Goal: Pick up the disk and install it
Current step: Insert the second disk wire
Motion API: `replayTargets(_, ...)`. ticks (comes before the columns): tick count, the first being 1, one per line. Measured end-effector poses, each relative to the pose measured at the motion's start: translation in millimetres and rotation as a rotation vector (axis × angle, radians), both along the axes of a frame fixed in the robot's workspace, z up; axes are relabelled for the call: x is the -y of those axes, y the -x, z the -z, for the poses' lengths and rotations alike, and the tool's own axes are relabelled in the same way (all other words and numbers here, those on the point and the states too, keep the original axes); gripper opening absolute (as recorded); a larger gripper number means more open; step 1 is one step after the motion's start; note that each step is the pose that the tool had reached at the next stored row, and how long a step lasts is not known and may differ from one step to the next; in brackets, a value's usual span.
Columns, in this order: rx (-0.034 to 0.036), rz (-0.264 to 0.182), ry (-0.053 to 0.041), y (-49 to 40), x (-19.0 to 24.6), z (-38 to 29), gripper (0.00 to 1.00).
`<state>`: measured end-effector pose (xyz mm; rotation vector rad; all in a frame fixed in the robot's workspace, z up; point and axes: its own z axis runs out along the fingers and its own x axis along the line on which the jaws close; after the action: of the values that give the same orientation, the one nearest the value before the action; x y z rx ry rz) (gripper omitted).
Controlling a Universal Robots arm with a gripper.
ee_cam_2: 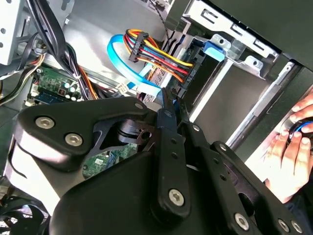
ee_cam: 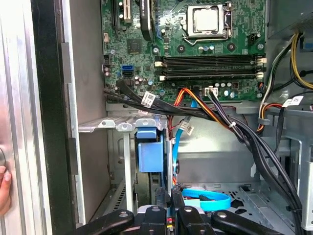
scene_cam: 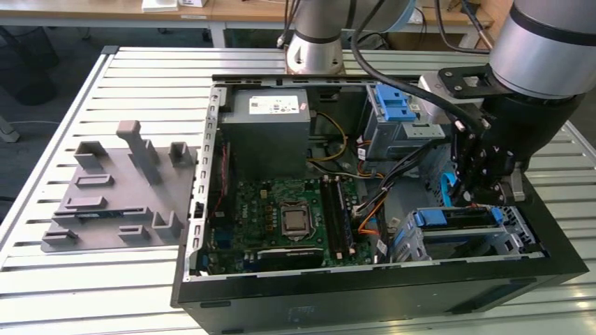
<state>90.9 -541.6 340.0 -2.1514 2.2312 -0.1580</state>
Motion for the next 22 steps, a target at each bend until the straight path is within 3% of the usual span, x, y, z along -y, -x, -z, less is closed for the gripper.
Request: replayTargets(22, 0.0027, -0.001, -0.0002, -0.2, 6.0, 6.4, 0.16)
